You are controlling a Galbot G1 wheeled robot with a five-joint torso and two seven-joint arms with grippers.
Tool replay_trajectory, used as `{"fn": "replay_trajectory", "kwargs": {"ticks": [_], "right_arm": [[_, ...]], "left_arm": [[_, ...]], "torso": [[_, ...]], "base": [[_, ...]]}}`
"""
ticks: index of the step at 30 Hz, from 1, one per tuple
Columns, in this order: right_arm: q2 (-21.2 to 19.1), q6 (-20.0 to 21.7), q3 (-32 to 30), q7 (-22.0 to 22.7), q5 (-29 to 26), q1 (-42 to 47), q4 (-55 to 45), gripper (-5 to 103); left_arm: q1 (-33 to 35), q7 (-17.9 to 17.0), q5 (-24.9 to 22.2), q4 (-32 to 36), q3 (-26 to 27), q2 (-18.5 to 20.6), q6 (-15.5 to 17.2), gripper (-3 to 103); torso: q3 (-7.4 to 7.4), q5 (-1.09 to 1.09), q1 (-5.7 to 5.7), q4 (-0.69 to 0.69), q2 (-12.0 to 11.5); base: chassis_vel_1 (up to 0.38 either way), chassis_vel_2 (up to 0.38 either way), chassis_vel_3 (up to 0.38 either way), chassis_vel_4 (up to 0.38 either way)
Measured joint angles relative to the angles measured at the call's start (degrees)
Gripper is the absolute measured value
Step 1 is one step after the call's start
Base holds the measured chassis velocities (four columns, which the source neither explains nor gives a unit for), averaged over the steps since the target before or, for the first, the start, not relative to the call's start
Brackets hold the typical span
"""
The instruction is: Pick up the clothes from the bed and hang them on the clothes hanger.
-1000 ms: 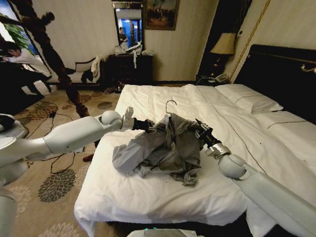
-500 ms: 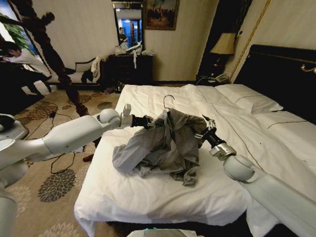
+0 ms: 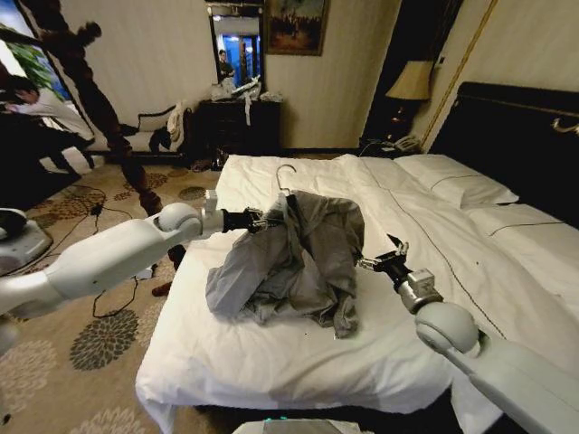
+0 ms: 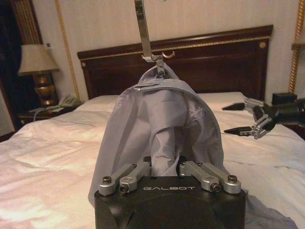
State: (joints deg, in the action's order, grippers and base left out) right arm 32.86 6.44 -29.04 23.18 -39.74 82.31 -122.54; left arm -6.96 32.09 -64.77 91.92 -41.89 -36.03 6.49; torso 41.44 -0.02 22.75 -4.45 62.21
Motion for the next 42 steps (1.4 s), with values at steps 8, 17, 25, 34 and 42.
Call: {"fn": "replay_trajectory", "kwargs": {"ticks": [8,17,25,34,42], "right_arm": [[14.8,-9.0,-14.0,-12.2,6.8,15.2,1.0,100],[25.1,-16.3,-19.3,-19.3,12.0,20.9,1.1,100],[34.0,-21.7,-20.1,-21.5,18.4,24.0,1.7,100],[37.5,-22.1,-19.7,-21.9,19.6,25.5,1.4,100],[37.2,-22.0,-19.6,-21.8,19.6,25.3,1.4,100]], "left_arm": [[6.5,-1.8,0.4,2.7,6.4,2.7,0.0,16],[15.1,-3.5,1.1,7.8,12.8,6.6,-0.2,16],[16.3,-3.8,1.1,9.1,14.1,8.2,-0.6,16],[18.2,-6.4,2.9,10.8,15.3,9.5,-1.7,16],[22.0,-12.6,3.3,10.7,20.4,9.7,-1.9,16]], "torso": [[-0.01,0.02,0.0,-0.06,0.0],[-0.01,0.01,0.0,0.01,0.0],[0.0,0.02,0.01,0.0,0.0],[0.01,0.01,0.01,-0.02,0.0],[0.01,0.0,0.01,-0.01,0.0]], "base": [[0.0,0.0,0.0,0.0],[0.0,0.0,0.0,0.0],[0.0,0.0,0.0,0.0],[0.0,0.0,0.0,0.0],[0.0,0.0,0.0,0.0]]}}
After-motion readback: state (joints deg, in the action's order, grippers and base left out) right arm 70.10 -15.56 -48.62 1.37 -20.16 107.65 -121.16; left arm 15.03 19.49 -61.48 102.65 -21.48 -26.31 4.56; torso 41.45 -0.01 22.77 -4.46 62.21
